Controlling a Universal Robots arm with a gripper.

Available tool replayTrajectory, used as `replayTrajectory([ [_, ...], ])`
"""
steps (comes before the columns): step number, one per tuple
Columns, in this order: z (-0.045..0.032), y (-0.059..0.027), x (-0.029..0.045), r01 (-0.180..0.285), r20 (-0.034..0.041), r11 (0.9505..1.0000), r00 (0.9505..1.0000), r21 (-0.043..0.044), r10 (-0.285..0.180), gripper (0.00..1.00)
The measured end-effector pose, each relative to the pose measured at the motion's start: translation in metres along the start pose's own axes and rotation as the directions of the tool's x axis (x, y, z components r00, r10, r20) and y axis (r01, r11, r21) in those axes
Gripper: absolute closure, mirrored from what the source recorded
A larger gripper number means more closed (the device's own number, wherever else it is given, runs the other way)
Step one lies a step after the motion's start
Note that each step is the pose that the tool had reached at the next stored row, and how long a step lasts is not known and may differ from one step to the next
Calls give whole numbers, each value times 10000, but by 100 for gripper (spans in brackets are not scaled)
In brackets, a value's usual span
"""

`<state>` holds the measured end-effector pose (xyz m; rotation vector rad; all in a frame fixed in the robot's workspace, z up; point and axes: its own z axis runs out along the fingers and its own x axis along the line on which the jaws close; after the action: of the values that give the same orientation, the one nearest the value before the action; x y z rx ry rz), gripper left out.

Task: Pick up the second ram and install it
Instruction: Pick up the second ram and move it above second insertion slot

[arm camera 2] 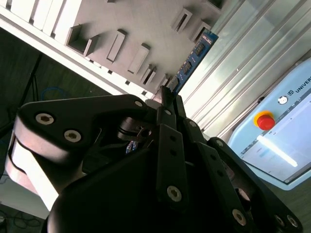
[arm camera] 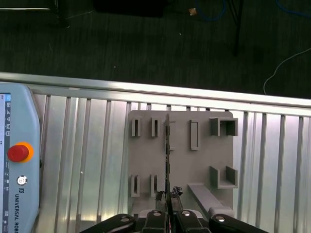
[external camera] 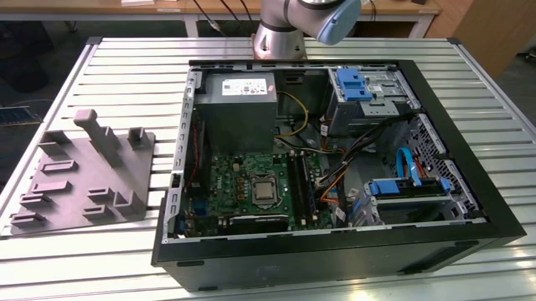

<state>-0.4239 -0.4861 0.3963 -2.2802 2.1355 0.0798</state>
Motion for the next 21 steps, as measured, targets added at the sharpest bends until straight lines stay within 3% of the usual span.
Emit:
replayTrajectory([
  [11, -3, -31, 2, 0, -1, 10000, 10000, -3, 0, 86],
  [21, -12, -382, 24, 0, -1, 10000, 10000, -10, 0, 86],
])
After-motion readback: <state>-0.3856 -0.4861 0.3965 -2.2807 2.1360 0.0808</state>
